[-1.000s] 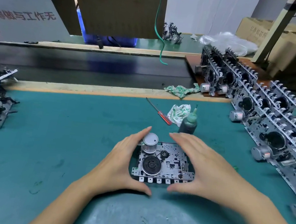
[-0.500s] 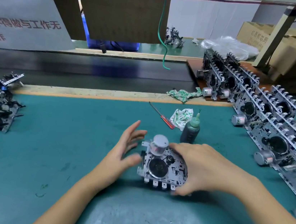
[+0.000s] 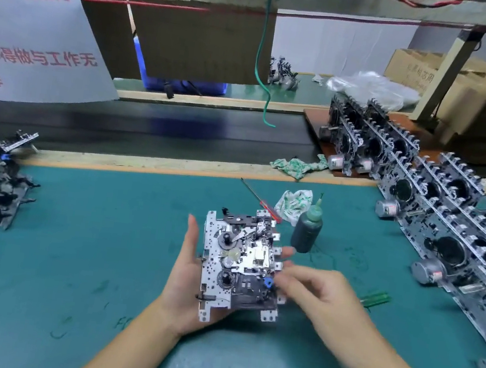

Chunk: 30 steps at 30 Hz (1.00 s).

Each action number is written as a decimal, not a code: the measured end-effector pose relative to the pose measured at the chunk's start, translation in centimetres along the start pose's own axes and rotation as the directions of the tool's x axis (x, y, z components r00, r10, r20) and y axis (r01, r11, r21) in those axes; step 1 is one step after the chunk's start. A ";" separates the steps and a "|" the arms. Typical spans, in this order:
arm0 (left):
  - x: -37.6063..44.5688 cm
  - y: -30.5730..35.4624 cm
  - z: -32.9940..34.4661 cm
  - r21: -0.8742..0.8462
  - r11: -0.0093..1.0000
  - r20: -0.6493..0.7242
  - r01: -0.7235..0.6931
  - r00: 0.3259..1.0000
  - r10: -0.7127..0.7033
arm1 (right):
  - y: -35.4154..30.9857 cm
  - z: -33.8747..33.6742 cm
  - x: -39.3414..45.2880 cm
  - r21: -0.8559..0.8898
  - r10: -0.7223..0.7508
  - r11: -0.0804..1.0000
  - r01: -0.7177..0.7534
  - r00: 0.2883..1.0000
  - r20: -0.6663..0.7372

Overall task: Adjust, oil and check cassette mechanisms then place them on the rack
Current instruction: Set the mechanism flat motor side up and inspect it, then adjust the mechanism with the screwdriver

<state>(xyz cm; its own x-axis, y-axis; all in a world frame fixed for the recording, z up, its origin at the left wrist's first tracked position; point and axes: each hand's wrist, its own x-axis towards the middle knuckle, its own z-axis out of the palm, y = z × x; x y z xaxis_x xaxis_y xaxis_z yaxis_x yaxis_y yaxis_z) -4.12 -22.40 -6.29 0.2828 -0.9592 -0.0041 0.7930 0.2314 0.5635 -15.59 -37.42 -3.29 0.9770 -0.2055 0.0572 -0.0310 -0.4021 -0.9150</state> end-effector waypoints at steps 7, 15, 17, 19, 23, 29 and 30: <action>0.7 -0.4 -1.3 -0.022 0.999 -0.289 -0.033 0.957 0.025 | 3.9 -6.2 -1.7 -0.820 0.048 0.559 0.121 0.983 0.177; 0.8 -0.2 -1.5 -0.127 0.992 -0.364 -0.007 0.931 -0.040 | 2.2 -5.7 1.8 -0.246 0.168 0.965 -0.088 0.930 0.327; 0.8 -0.2 -1.6 -0.127 0.992 -0.365 0.010 0.929 -0.056 | 1.4 -4.4 3.1 -0.096 0.188 0.982 -0.163 0.901 0.390; 0.9 -0.1 -1.8 -0.140 0.990 -0.373 0.024 0.925 -0.075 | 1.0 -3.3 4.4 -0.036 0.175 0.984 -0.176 0.898 0.404; 1.0 -0.2 -2.3 -0.150 0.988 -0.403 0.040 0.910 -0.098 | 1.3 -2.3 4.6 0.203 0.147 0.942 -0.268 0.871 0.468; 1.2 0.0 -2.3 -0.103 0.993 -0.429 0.064 0.898 -0.103 | 1.6 -1.9 3.7 0.174 0.263 0.891 -0.420 0.788 0.557; 1.2 0.0 -2.2 -0.098 0.993 -0.429 0.071 0.897 -0.107 | 1.6 -1.7 3.7 0.167 0.270 0.889 -0.426 0.783 0.561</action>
<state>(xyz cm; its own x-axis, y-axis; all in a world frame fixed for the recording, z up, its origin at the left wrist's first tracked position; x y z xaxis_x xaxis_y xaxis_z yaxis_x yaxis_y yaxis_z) -2.57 -23.22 -8.13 0.4004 -0.8155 -0.4178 0.8600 0.1771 0.4785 -12.41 -40.37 -3.85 0.8749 0.2308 -0.4257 -0.4083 -0.1210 -0.9048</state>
